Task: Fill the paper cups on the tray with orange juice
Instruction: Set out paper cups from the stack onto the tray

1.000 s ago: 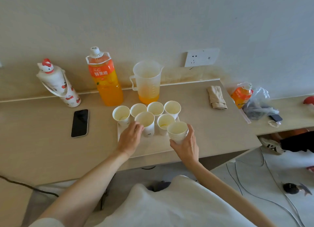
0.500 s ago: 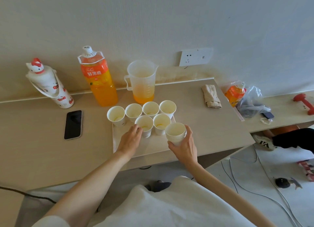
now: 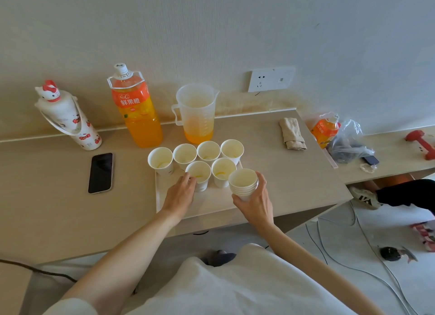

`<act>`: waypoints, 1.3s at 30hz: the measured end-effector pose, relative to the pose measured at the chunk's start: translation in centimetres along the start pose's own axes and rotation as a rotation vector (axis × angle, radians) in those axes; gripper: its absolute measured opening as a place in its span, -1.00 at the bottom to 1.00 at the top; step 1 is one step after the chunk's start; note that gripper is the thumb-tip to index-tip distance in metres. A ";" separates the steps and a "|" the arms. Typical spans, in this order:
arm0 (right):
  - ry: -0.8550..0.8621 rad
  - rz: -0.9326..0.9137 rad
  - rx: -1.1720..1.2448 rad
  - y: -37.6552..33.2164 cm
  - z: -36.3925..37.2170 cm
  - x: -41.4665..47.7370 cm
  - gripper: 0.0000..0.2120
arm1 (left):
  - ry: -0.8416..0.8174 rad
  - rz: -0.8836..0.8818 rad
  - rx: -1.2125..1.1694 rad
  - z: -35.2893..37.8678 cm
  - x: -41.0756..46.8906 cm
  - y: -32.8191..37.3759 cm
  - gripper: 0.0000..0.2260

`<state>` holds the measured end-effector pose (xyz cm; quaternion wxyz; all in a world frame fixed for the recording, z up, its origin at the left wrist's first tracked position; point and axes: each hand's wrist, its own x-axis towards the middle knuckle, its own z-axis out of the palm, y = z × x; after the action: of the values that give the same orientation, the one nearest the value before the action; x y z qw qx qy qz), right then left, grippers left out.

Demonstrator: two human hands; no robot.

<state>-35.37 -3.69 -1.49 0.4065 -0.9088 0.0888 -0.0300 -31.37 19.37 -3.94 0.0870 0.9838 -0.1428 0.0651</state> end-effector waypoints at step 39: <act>0.080 -0.237 -0.150 -6.6 1.7 3.2 -0.15 | 0.570 0.045 -0.307 -7.2 4.6 4.4 -0.80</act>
<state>-31.11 1.30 2.27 0.3271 -0.9389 -0.0010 -0.1074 -29.03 15.31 4.48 0.2693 0.8978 -0.1426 0.3178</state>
